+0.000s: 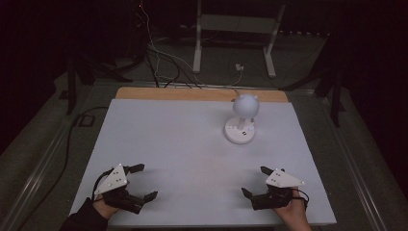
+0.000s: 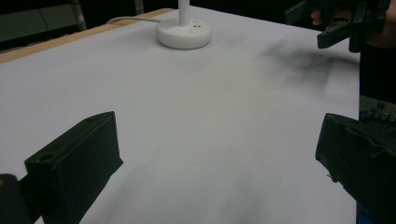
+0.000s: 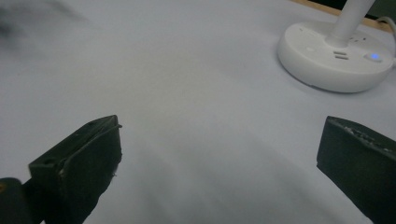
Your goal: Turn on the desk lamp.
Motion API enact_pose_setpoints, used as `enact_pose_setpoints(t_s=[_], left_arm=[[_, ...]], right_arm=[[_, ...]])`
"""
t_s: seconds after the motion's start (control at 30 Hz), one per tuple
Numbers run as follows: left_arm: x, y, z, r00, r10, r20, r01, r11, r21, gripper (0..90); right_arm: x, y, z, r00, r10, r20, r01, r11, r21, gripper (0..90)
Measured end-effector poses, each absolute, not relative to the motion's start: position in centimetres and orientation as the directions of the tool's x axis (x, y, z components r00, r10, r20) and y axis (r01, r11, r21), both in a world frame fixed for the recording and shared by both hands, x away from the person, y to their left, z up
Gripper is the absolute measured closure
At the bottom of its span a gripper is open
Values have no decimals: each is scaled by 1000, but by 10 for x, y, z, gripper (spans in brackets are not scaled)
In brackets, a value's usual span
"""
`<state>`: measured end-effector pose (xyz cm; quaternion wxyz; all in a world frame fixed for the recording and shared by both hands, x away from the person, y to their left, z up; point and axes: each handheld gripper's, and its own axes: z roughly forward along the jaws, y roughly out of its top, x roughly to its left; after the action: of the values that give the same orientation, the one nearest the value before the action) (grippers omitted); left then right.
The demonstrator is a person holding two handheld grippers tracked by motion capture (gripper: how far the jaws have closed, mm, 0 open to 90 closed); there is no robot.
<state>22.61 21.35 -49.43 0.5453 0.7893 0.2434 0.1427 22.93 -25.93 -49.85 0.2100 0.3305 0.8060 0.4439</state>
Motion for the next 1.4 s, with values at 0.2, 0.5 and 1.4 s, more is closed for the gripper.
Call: enact_pose_setpoints(t_s=[0.2,0.5,1.4], left_arm=[[227,214,-494,840,540,-44,232,-285,930,4],[227,214,-494,839,542,-45,234,-285,930,4],[224,212,-493,842,538,-37,226,-290,930,4]], right_arm=[[229,-258,-489,-681,733,-6,372,353,859,0],[227,-251,-472,-683,730,6,372,340,863,0],[253,-235,-435,-611,791,-18,350,291,890,0]])
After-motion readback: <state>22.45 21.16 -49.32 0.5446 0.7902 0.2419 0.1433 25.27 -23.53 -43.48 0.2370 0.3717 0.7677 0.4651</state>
